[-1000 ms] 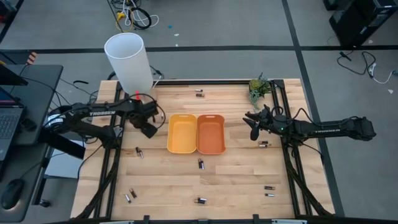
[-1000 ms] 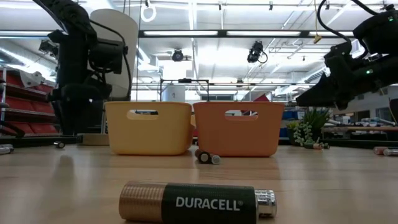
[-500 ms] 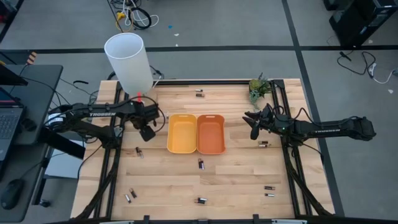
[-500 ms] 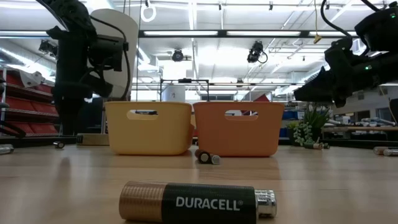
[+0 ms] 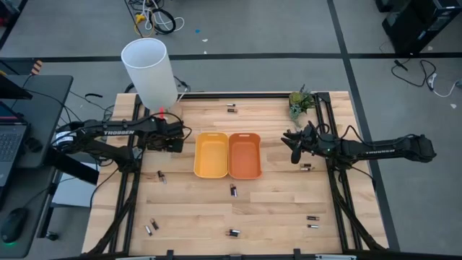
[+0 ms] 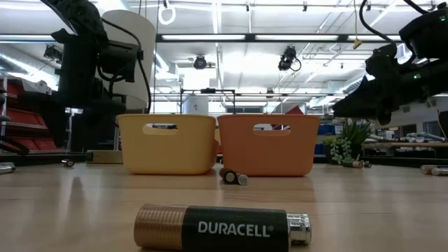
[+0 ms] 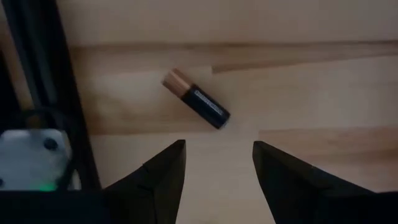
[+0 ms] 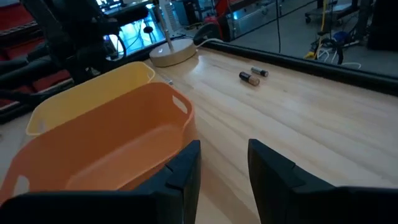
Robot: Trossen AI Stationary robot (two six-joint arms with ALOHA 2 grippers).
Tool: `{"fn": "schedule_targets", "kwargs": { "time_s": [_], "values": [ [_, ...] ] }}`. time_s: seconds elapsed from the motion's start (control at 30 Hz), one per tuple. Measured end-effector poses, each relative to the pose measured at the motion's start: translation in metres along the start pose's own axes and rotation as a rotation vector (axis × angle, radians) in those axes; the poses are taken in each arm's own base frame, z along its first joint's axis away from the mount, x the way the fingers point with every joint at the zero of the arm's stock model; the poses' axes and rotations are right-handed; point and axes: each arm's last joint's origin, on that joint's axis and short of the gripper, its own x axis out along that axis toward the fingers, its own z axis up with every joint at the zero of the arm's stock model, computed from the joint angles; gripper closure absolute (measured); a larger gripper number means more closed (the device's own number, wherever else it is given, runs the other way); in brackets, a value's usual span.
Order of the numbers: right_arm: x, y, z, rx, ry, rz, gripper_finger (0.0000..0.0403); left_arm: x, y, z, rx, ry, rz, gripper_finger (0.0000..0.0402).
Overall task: Sort batteries
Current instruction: Put the top left black battery into the yellow bin
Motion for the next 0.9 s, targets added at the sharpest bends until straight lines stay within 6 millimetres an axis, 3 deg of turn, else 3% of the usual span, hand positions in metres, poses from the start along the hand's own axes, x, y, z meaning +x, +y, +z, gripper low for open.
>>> {"fn": "schedule_targets", "kwargs": {
  "time_s": [0.23,0.57,0.73,0.9],
  "values": [
    [0.000,0.002,0.004,0.057,-0.032,0.038,0.0284,0.006,0.001,0.002,-0.131,-0.105,0.018,0.0198],
    [0.000,0.004,0.004,-0.105,-0.021,0.082,0.0284,0.027,0.003,-0.003,-0.428,-0.091,-0.047,0.0198],
    [-0.001,0.006,-0.007,-0.140,0.110,0.190,0.0284,0.036,0.010,-0.006,-0.455,-0.093,-0.016,0.0198],
    [-0.001,0.005,-0.009,-0.161,0.125,0.168,0.0284,0.046,0.015,-0.009,-0.461,-0.118,-0.014,0.0199]
  ]
}}
